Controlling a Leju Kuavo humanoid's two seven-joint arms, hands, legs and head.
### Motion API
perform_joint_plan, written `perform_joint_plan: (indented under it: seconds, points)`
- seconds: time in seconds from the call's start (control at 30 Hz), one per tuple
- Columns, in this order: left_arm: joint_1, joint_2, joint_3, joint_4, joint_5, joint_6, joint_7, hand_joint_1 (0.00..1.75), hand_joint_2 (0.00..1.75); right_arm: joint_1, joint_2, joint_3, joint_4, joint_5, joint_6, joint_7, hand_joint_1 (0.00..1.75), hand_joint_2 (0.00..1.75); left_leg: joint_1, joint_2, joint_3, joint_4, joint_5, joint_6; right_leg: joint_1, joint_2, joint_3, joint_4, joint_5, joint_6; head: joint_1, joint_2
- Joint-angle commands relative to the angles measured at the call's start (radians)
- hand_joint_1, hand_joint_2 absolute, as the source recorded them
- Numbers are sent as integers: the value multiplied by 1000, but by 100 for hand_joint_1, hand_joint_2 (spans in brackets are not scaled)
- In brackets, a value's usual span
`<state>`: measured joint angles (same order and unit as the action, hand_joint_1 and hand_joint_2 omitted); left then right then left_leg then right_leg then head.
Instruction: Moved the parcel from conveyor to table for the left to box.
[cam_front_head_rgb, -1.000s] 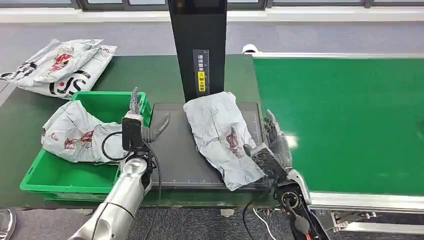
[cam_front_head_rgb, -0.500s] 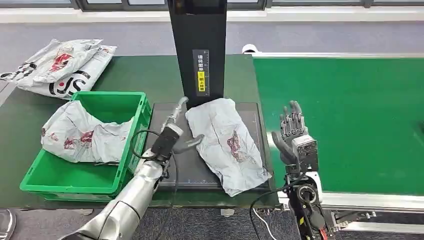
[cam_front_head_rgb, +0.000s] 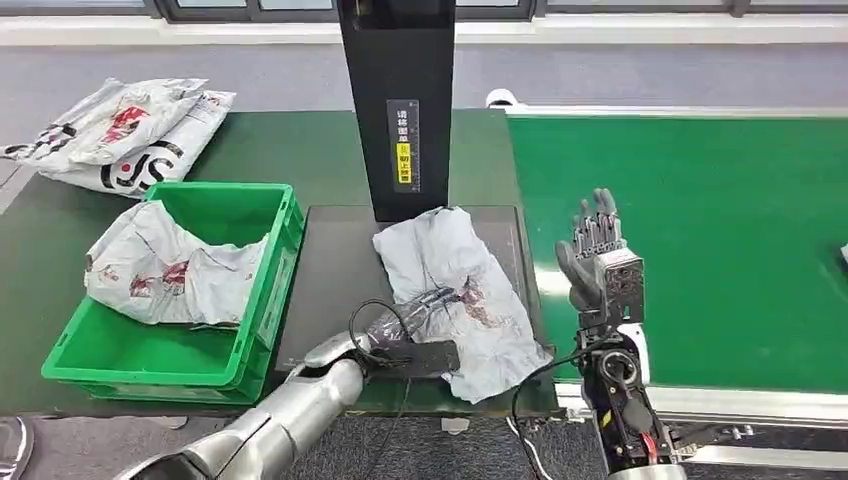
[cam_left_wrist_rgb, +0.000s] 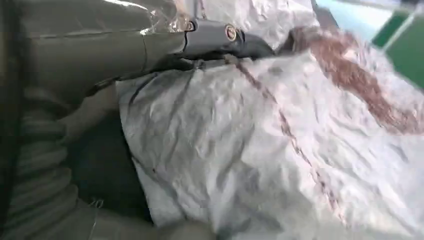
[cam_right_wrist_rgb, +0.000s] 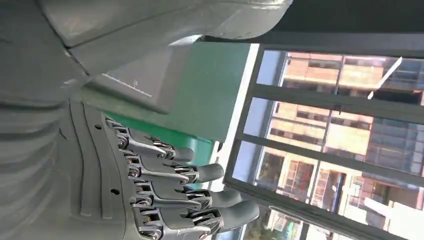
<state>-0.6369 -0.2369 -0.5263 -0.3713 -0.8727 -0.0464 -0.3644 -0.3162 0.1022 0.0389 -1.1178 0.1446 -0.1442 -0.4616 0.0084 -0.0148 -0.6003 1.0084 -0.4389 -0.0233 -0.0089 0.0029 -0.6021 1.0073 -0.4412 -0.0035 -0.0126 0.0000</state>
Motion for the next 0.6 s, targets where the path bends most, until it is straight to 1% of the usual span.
perform_joint_plan:
  seconds: [0.03, 0.13, 0.2, 0.23, 0.27, 0.3, 0.33, 0.37, 0.4, 0.47, 0.5, 0.57, 0.6]
  points:
    - [-5, 53, -125, 111, -26, -76, 53, 175, 175, -77, -22, 56, 139, -12, 16, 14, 0, 175, -1, 5, 5, -2, 0, 1, -1, 4, 4, -2, 1, 1, 0, 0]
    - [-4, 52, -115, 102, -24, -56, 53, 175, 175, -62, -24, 54, 119, -12, 14, 16, 0, 175, -1, 6, 7, -4, 1, 1, -1, 4, 6, -4, 2, 0, 0, 0]
    - [-3, 47, -57, 77, 7, 71, 44, 175, 175, -30, -28, 45, 81, -12, 8, 22, 0, 175, -1, 6, 8, -4, 0, 1, -1, 4, 6, -4, 2, 0, 0, 0]
    - [-9, 41, -24, 71, 28, 110, 29, 175, 175, -19, -29, 41, 65, -10, 4, 27, 0, 175, -1, 3, 8, -3, 0, 1, -1, 2, 7, -3, 0, 0, 0, 0]
    - [-11, 37, 16, 51, 59, 165, 18, 175, 175, -13, -32, 38, 60, -10, 3, 28, 0, 175, 0, 4, 8, -4, 0, 1, -1, 2, 8, -4, 1, 0, 0, 0]
    - [-20, 31, 55, 36, 87, 202, -3, 175, 175, -5, -36, 39, 52, -11, 4, 31, 0, 175, -1, 3, 8, -2, 0, 1, -1, 1, 7, -2, 0, 0, 0, 0]
    - [-27, 27, 117, -1, 140, 249, -34, 175, 175, -2, -40, 40, 55, -13, 6, 31, 0, 175, -1, 4, 9, -4, 0, 1, -1, 2, 7, -3, 1, 0, 0, 0]
    - [-41, 28, 133, -16, 154, 244, -44, 175, 175, 0, -41, 40, 60, -15, 5, 30, 0, 175, 0, 1, 6, 0, 0, 1, 0, 0, 6, -1, 0, 0, 0, 0]
    - [-42, 29, 137, -26, 156, 236, -40, 175, 175, -1, -41, 40, 63, -16, 4, 28, 0, 175, 0, 2, 6, -2, 0, 1, 0, 0, 5, -2, 1, 0, 0, 0]
    - [-38, 31, 199, -90, 212, 292, -98, 175, 175, -13, -43, 51, 87, -25, 8, 20, 0, 175, 0, 3, 5, -1, 0, 1, 0, 1, 3, -1, 1, 0, 0, 0]
    - [-39, 37, 202, -109, 215, 276, -94, 175, 175, -19, -42, 53, 98, -29, 6, 15, 0, 175, 0, 3, 4, 0, 0, 0, 1, 2, 2, 0, 1, -1, 0, 0]
    - [-33, 43, 252, -213, 263, 334, -136, 175, 175, -35, -40, 65, 125, -34, 7, 2, 0, 175, 0, 4, 3, -2, 1, 1, 0, 2, 1, -2, 2, -1, 0, 0]
    - [-35, 49, 272, -276, 288, 339, -138, 175, 175, -40, -33, 66, 132, -37, 7, -1, 0, 175, 0, 5, 2, -1, 1, 0, 1, 2, 0, -1, 2, -1, 0, 0]
